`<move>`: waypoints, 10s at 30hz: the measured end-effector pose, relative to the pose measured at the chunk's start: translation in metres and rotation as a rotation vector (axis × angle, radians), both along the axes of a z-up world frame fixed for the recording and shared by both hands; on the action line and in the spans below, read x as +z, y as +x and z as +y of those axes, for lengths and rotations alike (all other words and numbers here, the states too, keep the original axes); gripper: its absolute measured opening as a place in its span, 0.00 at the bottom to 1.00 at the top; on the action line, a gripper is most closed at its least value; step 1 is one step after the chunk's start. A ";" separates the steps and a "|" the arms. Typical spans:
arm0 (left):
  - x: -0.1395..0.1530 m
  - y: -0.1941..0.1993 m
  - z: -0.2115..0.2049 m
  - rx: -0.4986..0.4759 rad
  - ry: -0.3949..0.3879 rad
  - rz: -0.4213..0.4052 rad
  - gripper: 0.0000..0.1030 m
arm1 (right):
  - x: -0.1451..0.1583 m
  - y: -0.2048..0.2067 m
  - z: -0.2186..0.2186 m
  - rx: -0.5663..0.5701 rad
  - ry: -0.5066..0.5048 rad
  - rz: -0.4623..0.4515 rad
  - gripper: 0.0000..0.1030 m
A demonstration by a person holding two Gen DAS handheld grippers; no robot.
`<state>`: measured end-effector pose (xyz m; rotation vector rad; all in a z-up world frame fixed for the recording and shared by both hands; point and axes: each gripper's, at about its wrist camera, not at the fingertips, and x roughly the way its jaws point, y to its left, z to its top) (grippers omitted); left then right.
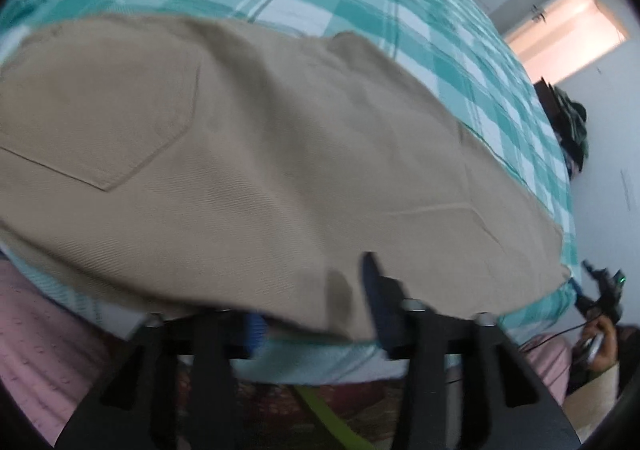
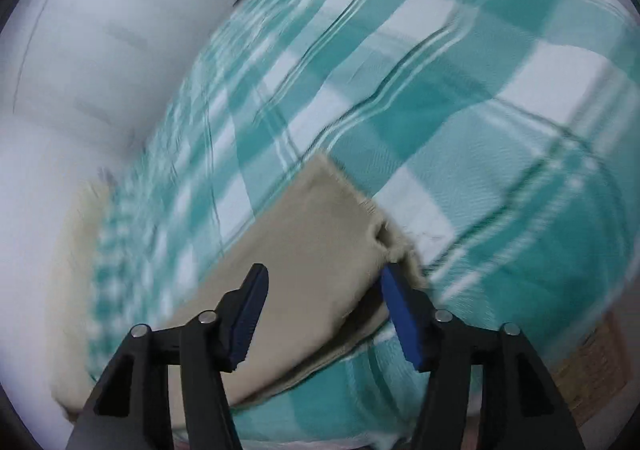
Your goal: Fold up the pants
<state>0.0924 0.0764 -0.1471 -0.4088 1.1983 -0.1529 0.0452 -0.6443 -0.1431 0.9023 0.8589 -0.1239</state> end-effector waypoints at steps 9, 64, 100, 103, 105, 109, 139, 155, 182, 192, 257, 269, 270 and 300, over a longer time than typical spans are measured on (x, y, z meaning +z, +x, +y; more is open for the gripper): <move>0.024 -0.033 -0.014 -0.079 0.107 -0.050 0.50 | -0.038 0.015 0.014 0.042 0.097 0.148 0.58; 0.046 -0.013 0.106 0.298 0.115 -0.147 0.68 | 0.111 0.008 0.479 1.067 -0.125 -0.495 0.55; -0.006 0.000 -0.072 -0.216 0.251 -0.098 0.58 | 0.019 0.127 0.373 0.852 -0.584 -0.056 0.16; -0.005 -0.001 -0.071 -0.212 0.250 -0.101 0.58 | 0.032 0.080 0.373 0.856 -0.543 -0.118 0.17; -0.004 -0.002 -0.070 -0.208 0.246 -0.102 0.58 | 0.014 0.054 0.376 0.877 -0.501 -0.095 0.17; 0.000 -0.007 -0.069 -0.208 0.248 -0.099 0.57 | -0.029 0.028 0.378 0.803 -0.475 -0.049 0.17; 0.030 -0.053 0.221 0.491 -0.276 -0.105 0.69 | -0.034 0.014 0.387 0.757 -0.575 -0.085 0.18; 0.001 -0.044 0.233 0.506 -0.302 -0.073 0.54 | -0.035 0.014 0.387 0.755 -0.572 -0.085 0.18; -0.002 -0.082 0.255 0.643 -0.315 -0.028 0.74 | -0.036 0.017 0.386 0.753 -0.574 -0.089 0.18; -0.035 -0.057 0.249 0.702 -0.355 -0.055 0.44 | -0.036 0.018 0.386 0.750 -0.568 -0.091 0.18; 0.020 -0.045 -0.028 -0.096 0.184 -0.127 0.74 | -0.027 0.116 0.343 0.684 0.053 0.043 0.62; 0.015 -0.057 -0.006 -0.048 0.193 -0.126 0.74 | -0.046 0.132 0.346 0.624 0.026 0.014 0.35; 0.013 -0.058 -0.005 -0.044 0.194 -0.120 0.74 | -0.043 0.131 0.348 0.627 0.022 0.008 0.35; 0.006 -0.038 -0.020 -0.118 0.097 -0.131 0.40 | 0.085 0.115 0.352 0.566 0.307 -0.239 0.23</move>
